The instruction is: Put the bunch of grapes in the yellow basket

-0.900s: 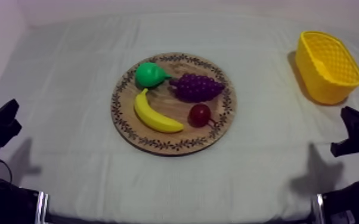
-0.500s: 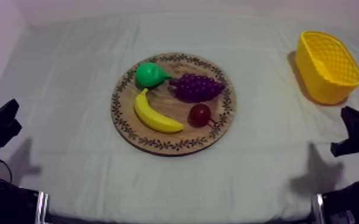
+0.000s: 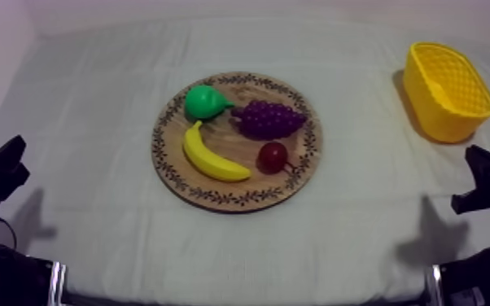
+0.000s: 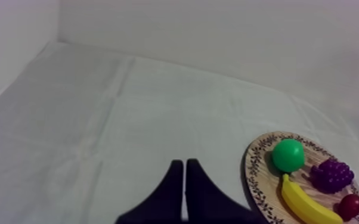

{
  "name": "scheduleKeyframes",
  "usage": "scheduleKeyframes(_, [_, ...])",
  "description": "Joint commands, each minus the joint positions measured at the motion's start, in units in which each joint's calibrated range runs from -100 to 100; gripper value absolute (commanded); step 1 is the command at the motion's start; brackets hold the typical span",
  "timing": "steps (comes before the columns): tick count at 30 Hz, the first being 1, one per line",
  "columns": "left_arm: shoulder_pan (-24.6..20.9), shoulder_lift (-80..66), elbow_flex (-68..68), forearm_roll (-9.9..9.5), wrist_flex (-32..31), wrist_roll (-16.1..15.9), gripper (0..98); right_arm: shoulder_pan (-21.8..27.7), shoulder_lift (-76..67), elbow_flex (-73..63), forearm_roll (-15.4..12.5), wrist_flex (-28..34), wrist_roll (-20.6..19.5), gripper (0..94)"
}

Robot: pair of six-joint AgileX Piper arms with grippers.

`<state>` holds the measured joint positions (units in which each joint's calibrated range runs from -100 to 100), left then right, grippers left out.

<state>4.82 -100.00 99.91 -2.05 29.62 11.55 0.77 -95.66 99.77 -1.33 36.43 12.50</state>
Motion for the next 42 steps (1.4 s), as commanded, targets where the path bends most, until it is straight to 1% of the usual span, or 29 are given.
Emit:
scheduleKeyframes(1, [-0.01,0.00,-0.02,-0.02,0.04,0.00,0.1,-0.01,-0.02,0.01,0.04,0.02,0.14,0.6])
scheduleKeyframes(6, [-0.01,0.00,-0.02,-0.02,0.04,0.00,0.1,-0.09,-0.02,0.01,0.04,0.02,0.41,1.3])
scheduleKeyframes(11, [-0.01,0.00,-0.02,-0.02,0.04,0.00,0.1,-0.64,-0.02,0.01,0.04,0.02,-1.87,0.7])
scheduleKeyframes(13, [-0.01,0.00,-0.02,-0.02,0.04,0.00,0.1,-0.75,-0.02,0.01,0.04,0.02,-2.16,0.6])
scheduleKeyframes(18, [-0.01,0.00,-0.02,-0.02,0.04,0.00,0.1,-0.83,-0.02,0.01,0.05,0.14,-1.34,0.6])
scheduleKeyframes(25, [-0.01,0.00,-0.02,-0.02,0.04,0.00,0.1,-1.17,0.04,-0.24,0.36,1.89,-0.41,0.5])
scheduleKeyframes(31, [-0.01,0.00,-0.02,-0.02,0.04,0.00,0.1,-2.82,3.37,-4.24,2.71,2.99,-0.91,0.5])
scheduleKeyframes(38, [-0.01,0.00,-0.02,-0.02,0.04,0.00,0.1,-5.45,13.72,-13.41,6.18,4.35,-2.41,0.5])
scheduleKeyframes(42, [-0.01,0.00,-0.02,-0.02,0.04,0.00,0.1,-7.46,19.99,-18.60,8.67,4.94,-3.72,0.5])
